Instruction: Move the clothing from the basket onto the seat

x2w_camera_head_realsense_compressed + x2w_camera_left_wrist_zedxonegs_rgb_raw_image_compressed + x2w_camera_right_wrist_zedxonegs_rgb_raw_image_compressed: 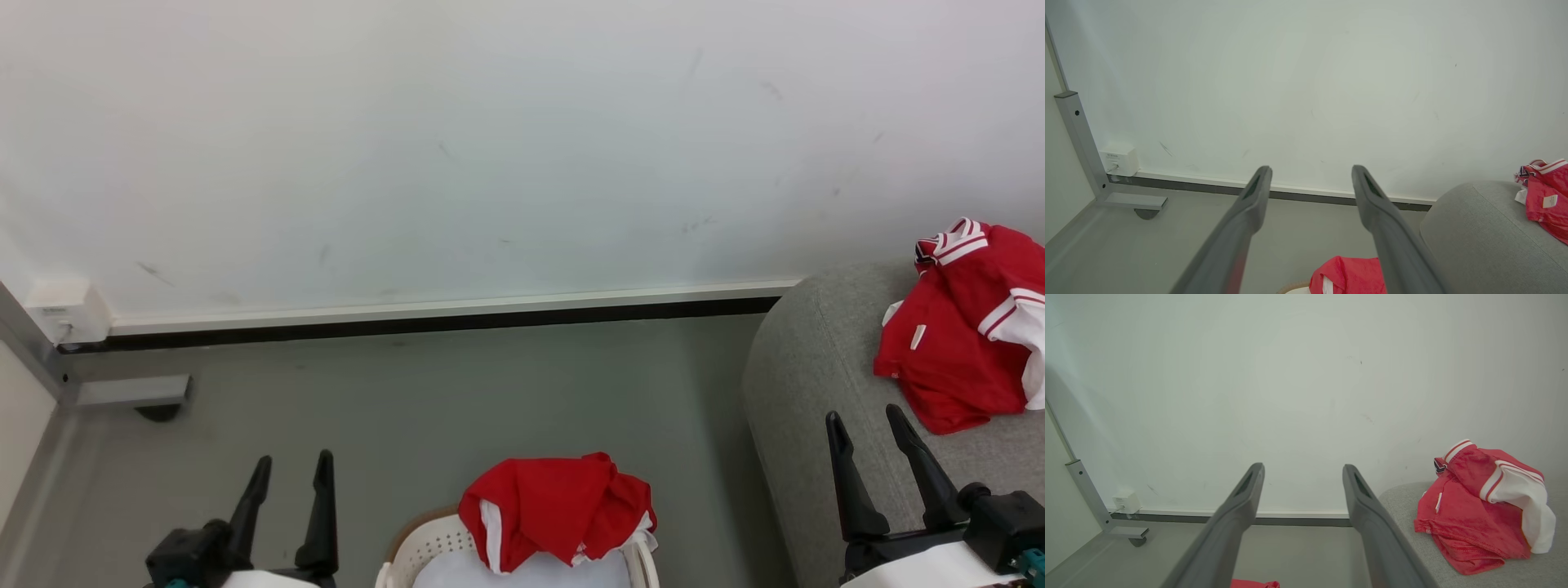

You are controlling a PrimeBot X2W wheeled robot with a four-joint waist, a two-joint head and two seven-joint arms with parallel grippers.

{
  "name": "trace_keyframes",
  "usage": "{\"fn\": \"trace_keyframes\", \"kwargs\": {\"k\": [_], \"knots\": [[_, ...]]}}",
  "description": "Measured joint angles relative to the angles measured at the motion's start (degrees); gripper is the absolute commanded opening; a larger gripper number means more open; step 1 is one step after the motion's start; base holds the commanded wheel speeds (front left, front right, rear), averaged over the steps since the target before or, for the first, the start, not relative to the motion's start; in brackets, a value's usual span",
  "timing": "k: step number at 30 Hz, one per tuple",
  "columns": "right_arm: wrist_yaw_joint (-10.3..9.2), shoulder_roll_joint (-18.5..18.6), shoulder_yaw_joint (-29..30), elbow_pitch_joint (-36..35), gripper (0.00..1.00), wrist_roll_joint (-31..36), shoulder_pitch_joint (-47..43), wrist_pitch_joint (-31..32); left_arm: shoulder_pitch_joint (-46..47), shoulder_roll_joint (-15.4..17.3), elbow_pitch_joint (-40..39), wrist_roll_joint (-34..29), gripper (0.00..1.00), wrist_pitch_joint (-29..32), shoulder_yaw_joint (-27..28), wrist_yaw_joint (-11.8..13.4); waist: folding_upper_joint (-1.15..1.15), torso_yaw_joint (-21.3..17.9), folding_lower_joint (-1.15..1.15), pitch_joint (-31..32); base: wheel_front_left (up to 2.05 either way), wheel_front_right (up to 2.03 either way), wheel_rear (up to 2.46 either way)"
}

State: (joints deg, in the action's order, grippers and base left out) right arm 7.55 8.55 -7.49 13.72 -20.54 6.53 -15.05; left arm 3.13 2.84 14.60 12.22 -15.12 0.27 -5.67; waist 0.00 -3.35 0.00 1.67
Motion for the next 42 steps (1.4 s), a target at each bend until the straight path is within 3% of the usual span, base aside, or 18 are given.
{"fn": "trace_keyframes", "kwargs": {"k": [13, 21, 27, 42], "knots": [[0.0, 0.15, -0.47, 0.14, 1.0, -0.29, 0.69, 0.0, 0.28, -0.02, 0.55, 0.24, 1.0, 0.0, -1.22, 0.38, 0.0, -1.54, 0.0, -1.24, 0.0, 0.0, 0.0], [0.0, 2.2, 3.11, -1.03, 1.0, -0.21, 3.19, -0.1, 4.02, -0.05, 4.61, 2.18, 1.0, -0.01, -5.37, 0.75, 0.0, -3.15, 0.0, -4.33, 0.0, 0.0, 0.0], [0.0, 2.8, 5.93, -3.33, 1.0, 0.37, 7.55, -0.1, 10.67, -0.08, 12.87, 2.01, 1.0, -0.01, -9.99, 0.63, 0.0, -4.81, 0.02, -9.11, 0.0, 0.0, 0.0], [0.0, -0.31, 8.27, -9.28, 1.0, -0.23, 15.37, -0.11, 29.65, 1.15, 44.23, -0.57, 1.0, 1.07, -15.9, -0.87, 0.0, -10.84, 0.02, -23.72, 0.0, 0.0, 0.0]]}}
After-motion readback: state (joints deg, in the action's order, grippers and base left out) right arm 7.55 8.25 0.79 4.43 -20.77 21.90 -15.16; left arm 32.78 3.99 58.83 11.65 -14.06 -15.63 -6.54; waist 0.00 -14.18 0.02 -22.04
